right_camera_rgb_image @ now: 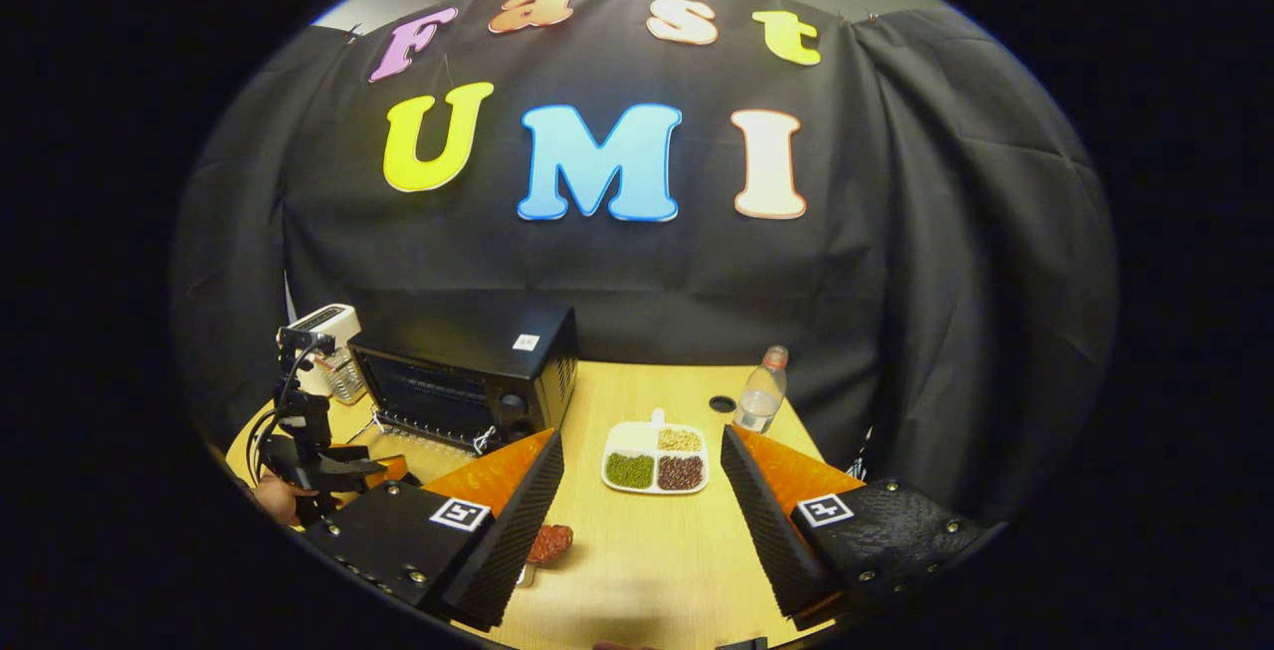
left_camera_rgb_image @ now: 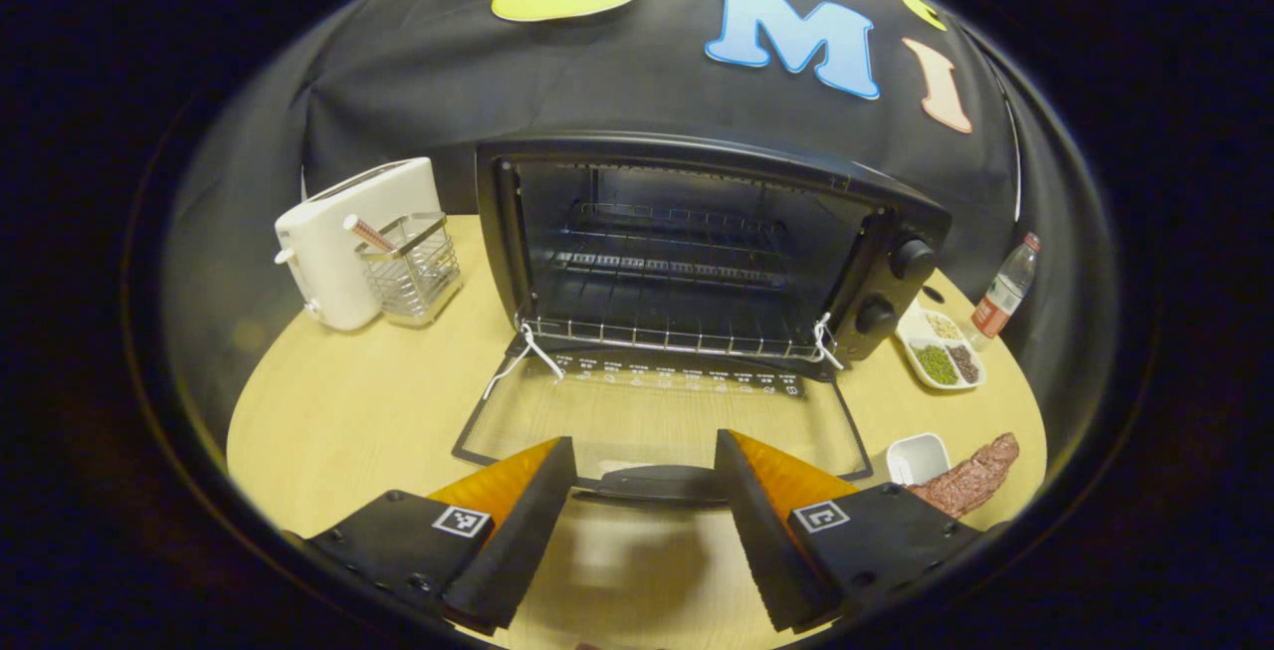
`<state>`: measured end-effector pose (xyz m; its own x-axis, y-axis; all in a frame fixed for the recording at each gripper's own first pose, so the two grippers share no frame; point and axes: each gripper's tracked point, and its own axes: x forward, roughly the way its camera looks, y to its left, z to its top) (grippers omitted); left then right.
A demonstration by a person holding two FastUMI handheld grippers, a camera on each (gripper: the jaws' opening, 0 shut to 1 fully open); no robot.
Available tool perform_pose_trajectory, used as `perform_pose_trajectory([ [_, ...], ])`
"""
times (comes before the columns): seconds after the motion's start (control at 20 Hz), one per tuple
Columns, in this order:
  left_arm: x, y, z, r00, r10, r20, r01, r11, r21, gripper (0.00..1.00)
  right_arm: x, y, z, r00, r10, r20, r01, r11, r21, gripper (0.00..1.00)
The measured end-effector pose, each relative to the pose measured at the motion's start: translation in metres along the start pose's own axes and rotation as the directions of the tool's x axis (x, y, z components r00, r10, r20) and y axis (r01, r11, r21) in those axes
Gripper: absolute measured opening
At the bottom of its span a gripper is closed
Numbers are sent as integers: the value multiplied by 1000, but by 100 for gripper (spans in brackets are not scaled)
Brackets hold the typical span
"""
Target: Open the electric oven with the left hand, put the food in, and close the electric oven.
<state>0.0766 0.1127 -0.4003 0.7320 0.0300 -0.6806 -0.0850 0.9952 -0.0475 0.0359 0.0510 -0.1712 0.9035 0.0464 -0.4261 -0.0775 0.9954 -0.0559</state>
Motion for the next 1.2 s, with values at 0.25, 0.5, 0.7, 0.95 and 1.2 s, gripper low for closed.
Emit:
perform_pose_trajectory([
  [0.25, -35, 6, 29, 995, 12, 102, -12, 1000, -1, 97, 32, 16, -76, 958, 174, -229, -126, 970, 210, 97],
  [0.5, -95, 18, 83, 970, 25, 243, -13, 999, -52, 92, 52, 35, -133, 883, 341, -323, -188, 886, 423, 96],
  [0.7, -138, 28, 112, 950, 42, 308, -18, 997, -82, 94, 70, 59, -162, 830, 459, -317, -220, 791, 571, 96],
  [0.95, -162, 40, 115, 942, 81, 326, -67, 996, -56, 97, 83, 74, -178, 795, 517, -316, -187, 705, 684, 95],
  [1.2, -173, 53, 99, 944, 115, 308, -102, 993, -57, 97, 93, 81, -181, 785, 539, -304, -168, 658, 734, 57],
])
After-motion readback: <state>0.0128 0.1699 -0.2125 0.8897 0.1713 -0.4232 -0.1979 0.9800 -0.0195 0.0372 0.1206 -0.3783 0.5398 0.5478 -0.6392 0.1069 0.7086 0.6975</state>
